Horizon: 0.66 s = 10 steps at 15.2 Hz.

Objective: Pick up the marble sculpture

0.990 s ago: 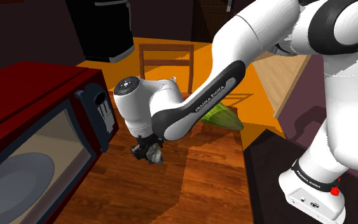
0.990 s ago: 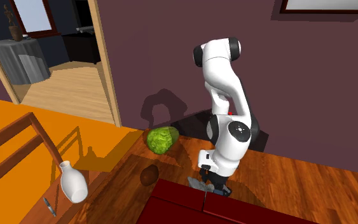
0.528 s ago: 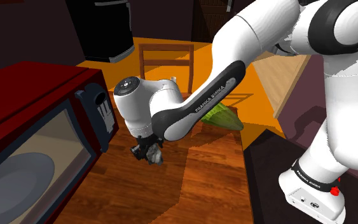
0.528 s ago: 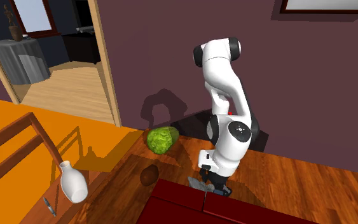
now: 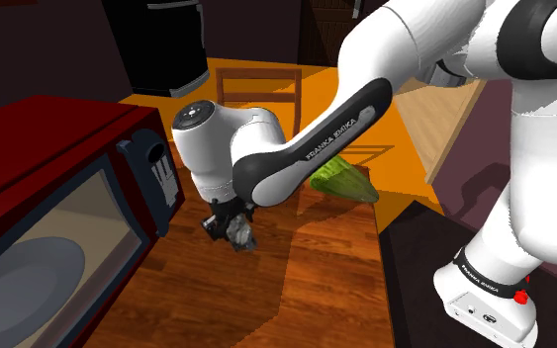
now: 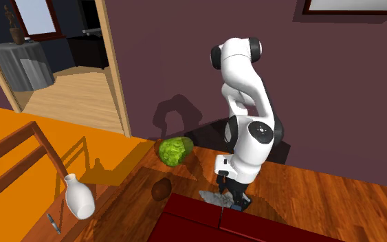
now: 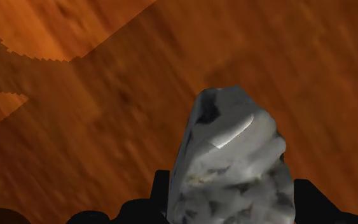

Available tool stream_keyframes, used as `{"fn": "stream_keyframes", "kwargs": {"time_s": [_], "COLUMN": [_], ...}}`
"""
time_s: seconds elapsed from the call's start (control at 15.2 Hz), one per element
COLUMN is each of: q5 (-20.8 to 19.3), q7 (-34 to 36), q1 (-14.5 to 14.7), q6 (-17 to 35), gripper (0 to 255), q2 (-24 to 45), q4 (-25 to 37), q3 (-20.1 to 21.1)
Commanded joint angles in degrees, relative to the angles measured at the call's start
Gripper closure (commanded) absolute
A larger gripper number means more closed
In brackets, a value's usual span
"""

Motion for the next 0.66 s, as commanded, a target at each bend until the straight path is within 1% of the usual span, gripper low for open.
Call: {"fn": "stream_keyframes", "kwargs": {"time_s": [0.0,0.46,0.59], "q5": [0.6,3.0,3.0], "q7": [-0.6,-2.5,-2.6], "q1": [-0.2,-0.9,-0.9], "q6": [-1.1,-5.0,-5.0], "gripper": [255,255,255], "q2": [-0.7,-3.5,-3.6], "q4": [0.6,2.4,2.5], "q3": [0.3,1.4,1.5]}}
